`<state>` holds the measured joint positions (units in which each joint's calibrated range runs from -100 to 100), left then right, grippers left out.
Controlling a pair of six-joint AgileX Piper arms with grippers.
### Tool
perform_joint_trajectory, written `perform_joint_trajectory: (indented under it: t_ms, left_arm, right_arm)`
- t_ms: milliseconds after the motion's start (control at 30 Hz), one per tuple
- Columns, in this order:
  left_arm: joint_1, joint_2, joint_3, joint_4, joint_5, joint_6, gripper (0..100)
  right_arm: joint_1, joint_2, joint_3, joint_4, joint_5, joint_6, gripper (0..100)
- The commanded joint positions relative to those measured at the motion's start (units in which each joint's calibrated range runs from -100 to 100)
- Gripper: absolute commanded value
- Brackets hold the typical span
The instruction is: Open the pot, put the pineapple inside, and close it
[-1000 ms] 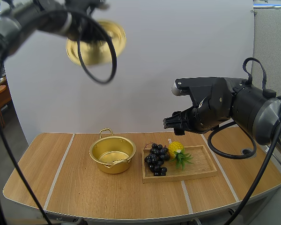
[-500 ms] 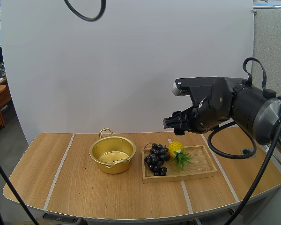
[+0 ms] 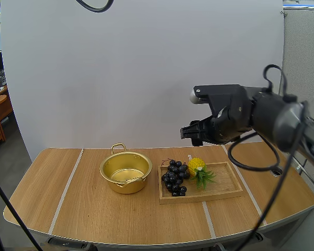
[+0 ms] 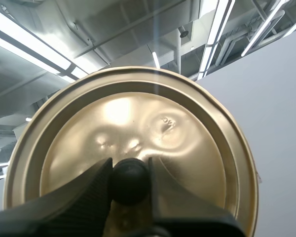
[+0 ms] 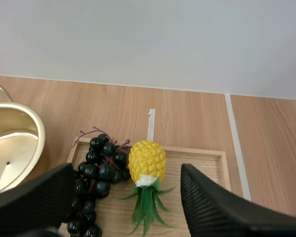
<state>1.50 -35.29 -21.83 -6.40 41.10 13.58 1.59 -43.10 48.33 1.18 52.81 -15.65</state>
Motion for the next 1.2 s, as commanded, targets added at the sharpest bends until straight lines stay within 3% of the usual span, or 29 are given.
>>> perform_joint_trajectory:
  t_ms: [0, 367, 1167]
  left_arm:
    - [0.07, -0.2, -0.4, 0.3, -2.6, -0.5, 0]
    - [0.07, -0.2, -0.4, 0.3, -2.6, -0.5, 0]
    - [0.07, -0.2, -0.4, 0.3, -2.6, -0.5, 0]
  right_arm:
    - [-0.2, 5.0, -5.4, 0.6, 0.1, -0.3, 100]
    - [-0.2, 26.1, -21.2, 0.6, 9.9, -1.4, 100]
    - [-1.2, 43.3, -22.4, 0.6, 9.5, -2.3, 100]
